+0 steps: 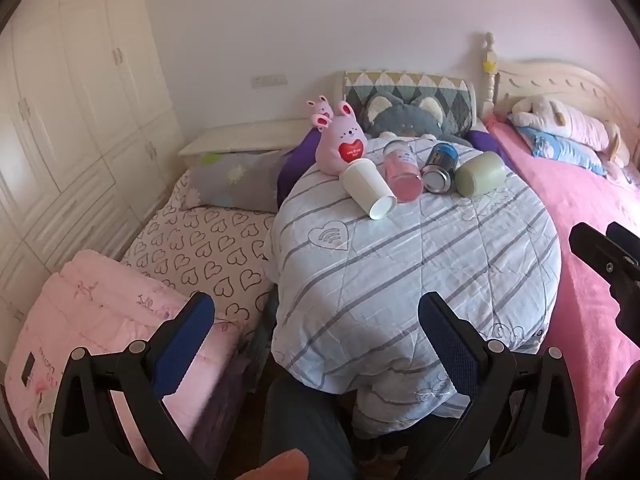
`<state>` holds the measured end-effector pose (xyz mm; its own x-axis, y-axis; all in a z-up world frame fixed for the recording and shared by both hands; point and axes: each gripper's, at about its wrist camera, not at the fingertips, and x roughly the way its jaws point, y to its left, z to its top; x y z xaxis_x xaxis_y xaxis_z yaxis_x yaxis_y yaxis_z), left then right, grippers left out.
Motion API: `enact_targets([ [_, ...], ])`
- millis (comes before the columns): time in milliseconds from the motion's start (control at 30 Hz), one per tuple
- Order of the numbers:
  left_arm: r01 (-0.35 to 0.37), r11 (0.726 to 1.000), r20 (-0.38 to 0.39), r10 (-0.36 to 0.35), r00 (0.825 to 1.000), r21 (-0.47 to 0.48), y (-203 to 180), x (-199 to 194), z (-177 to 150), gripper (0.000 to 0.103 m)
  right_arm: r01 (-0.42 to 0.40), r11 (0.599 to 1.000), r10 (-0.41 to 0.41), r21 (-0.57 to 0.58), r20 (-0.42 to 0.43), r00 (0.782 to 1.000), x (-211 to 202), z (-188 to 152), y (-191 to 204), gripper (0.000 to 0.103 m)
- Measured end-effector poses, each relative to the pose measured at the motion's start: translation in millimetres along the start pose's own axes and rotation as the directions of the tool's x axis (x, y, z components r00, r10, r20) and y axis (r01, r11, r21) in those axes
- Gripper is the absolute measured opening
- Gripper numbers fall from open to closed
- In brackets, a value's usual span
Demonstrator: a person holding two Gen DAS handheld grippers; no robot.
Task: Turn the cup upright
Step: 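Move the right tool toward the upside-down white paper cup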
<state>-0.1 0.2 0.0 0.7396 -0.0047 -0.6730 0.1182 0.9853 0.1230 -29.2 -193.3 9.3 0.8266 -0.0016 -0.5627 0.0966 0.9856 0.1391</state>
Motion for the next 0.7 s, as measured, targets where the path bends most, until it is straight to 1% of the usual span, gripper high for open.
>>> enact_targets([
  [433,-0.001,1.0,0.002,0.001,1.0,-0.002,0.0,0.0,0.2,0.103,-0.001,1.0,0.001,0.0,0.0,1.0,-0.8,2.6,-0.5,0.084],
  [667,-0.001,1.0,0.0,0.001,1.0,-0.003,-0.1,-0.1,0.2,0.103,-0.004,1.0,0.004,-0.008,-0.004,1.0,7.7,3.6,5.2,0.084],
  [700,-0.001,1.0,0.0,0.001,1.0,-0.003,6.0,3.0,1.2,0.103,-0.006,1.0,0.006,-0.01,-0.006,1.0,8.2,3.6,5.7,0.084],
])
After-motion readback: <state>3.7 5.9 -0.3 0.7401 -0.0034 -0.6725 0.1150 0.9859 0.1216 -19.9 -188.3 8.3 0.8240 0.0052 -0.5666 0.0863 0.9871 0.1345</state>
